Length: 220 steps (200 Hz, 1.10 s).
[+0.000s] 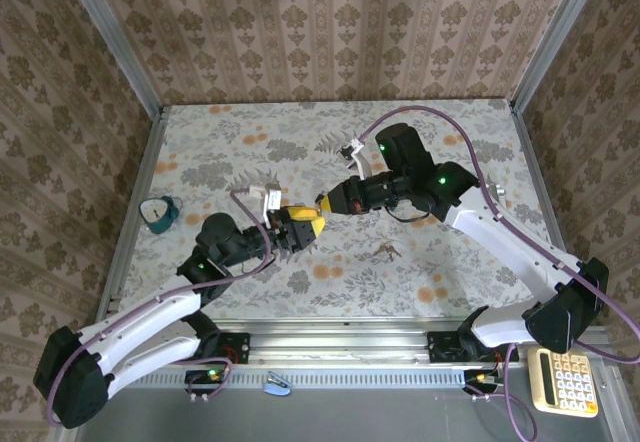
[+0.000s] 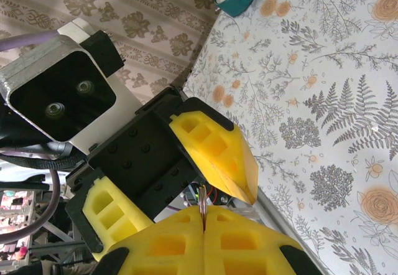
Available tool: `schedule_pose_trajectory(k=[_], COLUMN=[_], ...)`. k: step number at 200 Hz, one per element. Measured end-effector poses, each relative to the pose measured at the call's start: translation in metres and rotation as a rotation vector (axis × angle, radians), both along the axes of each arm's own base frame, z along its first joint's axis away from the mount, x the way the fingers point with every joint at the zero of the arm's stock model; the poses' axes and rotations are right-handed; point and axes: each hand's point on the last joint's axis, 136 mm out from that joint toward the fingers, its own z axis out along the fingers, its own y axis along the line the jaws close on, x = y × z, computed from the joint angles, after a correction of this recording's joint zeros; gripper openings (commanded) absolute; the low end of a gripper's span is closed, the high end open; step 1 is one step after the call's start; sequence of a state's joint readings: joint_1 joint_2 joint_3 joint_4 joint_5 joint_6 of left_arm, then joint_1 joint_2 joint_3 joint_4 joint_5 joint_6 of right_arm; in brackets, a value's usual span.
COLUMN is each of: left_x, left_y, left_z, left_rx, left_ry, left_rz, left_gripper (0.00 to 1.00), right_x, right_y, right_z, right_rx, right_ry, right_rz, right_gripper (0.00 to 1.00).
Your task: Unlock with the key
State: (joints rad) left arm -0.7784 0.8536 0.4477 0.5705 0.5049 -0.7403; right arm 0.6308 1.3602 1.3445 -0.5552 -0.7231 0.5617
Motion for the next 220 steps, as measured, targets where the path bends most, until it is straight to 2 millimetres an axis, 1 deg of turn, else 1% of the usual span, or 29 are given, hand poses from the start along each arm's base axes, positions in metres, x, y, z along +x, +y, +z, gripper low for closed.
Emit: schedule_pose_trajectory(k=[8,44,68,98,121,159,173,212,220], left_x=[0.0006,0.0009,0.0008,-0.0004,-0.002,-0.0029,-0.0033,-0.0041,-0.0042], left_y=[-0.001,-0.0033,-0.0033,-0.002,0.0,0.0025,0.0037,0.0056,0.0057], left_z=[-0.0013,-0.0055,-0.0056,-0.0033,-0.0011,-0.0012,-0.0009,0.0006,0.0002], left_rx=[0.002,0.01,0.01,0.006,0.003,0.009,0.01,0.009,0.01], left_ry=[0.005,0.017,0.019,0.014,0.01,0.011,0.01,0.008,0.009], left_rz=[-0.002,-0.012,-0.012,-0.012,-0.01,-0.002,0.002,0.008,0.008], left_gripper=[0.38,0.28,0.24,0.16,0.13,0.13,0.16,0.19,0.17], right_x=[-0.0003,-0.001,-0.0012,-0.0007,-0.0003,-0.0003,-0.0004,-0.0001,-0.0001], right_y=[0.0001,0.0003,0.0004,0.0,-0.0005,-0.0005,-0.0005,-0.0008,-0.0008], right_z=[0.0002,0.0004,0.0005,0.0005,0.0007,0.0008,0.0008,0.0007,0.0007], right_rx=[0.001,0.003,0.004,0.004,0.005,0.006,0.006,0.005,0.005], right_ry=[0.001,0.003,0.004,0.004,0.004,0.005,0.005,0.005,0.005], right_rz=[0.002,0.005,0.006,0.005,0.004,0.005,0.005,0.004,0.004], right_gripper=[0.0,0.0,0.0,0.0,0.0,0.0,0.0,0.0,0.0])
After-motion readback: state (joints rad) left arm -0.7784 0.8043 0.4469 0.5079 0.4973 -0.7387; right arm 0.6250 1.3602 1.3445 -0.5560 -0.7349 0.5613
